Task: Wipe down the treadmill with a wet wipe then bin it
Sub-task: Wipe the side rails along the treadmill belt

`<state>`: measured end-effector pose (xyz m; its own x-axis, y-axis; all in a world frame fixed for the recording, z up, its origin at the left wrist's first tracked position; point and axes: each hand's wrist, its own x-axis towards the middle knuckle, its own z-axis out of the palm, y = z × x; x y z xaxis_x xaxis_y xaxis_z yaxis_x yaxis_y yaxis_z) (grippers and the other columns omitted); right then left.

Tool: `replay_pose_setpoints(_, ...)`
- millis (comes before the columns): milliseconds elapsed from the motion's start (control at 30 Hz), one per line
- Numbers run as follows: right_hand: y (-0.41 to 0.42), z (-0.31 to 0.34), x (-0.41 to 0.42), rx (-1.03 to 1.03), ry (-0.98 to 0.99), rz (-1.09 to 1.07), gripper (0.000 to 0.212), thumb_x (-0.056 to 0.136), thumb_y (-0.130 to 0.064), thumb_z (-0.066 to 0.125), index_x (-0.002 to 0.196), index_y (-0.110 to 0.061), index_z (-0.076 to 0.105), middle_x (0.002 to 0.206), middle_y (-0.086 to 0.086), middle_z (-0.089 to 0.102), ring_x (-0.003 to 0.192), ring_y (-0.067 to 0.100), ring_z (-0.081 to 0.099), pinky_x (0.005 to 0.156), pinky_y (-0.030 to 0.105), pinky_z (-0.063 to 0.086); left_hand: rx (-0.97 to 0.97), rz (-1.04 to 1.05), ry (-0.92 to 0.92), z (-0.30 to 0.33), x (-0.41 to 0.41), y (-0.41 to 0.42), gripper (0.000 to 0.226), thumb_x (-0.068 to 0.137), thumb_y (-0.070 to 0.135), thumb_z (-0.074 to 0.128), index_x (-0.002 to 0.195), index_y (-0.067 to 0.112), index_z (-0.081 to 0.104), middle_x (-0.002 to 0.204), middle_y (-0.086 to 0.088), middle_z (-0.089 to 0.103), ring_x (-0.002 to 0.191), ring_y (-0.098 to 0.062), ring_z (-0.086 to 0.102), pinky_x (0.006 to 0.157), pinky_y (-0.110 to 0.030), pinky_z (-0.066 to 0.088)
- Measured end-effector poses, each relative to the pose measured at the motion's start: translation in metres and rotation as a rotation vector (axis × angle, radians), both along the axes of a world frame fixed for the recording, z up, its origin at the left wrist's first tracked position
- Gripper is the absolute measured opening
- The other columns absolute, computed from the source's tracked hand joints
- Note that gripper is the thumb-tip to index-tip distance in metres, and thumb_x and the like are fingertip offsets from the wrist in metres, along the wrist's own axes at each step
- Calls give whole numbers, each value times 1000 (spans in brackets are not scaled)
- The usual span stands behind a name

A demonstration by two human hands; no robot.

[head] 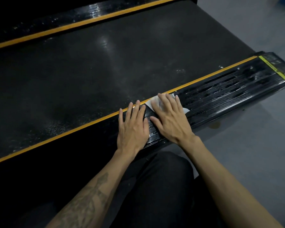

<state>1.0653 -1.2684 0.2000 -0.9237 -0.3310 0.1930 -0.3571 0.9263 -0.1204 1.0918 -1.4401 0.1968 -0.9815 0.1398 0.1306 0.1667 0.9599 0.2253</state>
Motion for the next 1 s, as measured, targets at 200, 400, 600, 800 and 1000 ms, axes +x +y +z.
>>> replay_pose_setpoints(200, -10, -4, 12, -120, -42, -73, 62, 106, -45, 33, 149, -2, 48, 152, 20, 48, 141, 35, 44, 115, 48, 40, 1, 11, 6, -1, -1, 3, 58, 105, 39, 22, 156, 18, 40, 169, -2, 26, 158, -21, 18, 127, -55, 12)
replay_pose_setpoints(400, -11, -4, -8, -161, -67, -136, 65, 105, -43, 26, 153, -2, 43, 160, 18, 40, 151, 30, 34, 123, 44, 32, -11, 8, 20, -2, -2, 1, 58, 105, 39, 22, 155, 17, 42, 168, -3, 28, 157, -22, 21, 127, -56, 15)
replay_pose_setpoints(600, -13, -8, -4, -106, 0, -19, 59, 104, -35, 33, 145, 1, 53, 153, 21, 49, 144, 35, 44, 118, 50, 39, -20, 1, 26, 0, -2, 3, 56, 106, 37, 23, 153, 15, 43, 166, -6, 32, 156, -26, 25, 125, -58, 19)
replay_pose_setpoints(800, -12, -12, -2, -124, -43, -178, 59, 108, -36, 27, 155, -4, 41, 162, 16, 36, 153, 30, 29, 125, 47, 26, -36, 4, 15, 0, -1, 3, 56, 106, 37, 25, 154, 14, 43, 166, -9, 33, 155, -28, 26, 125, -59, 19)
replay_pose_setpoints(1000, -20, -4, -18, -88, -125, -76, 63, 106, -37, 16, 156, -8, 39, 162, 15, 36, 154, 28, 27, 126, 44, 22, -48, -6, -16, 2, -3, 5, 59, 105, 39, 21, 155, 14, 41, 166, -9, 32, 156, -28, 23, 125, -58, 18)
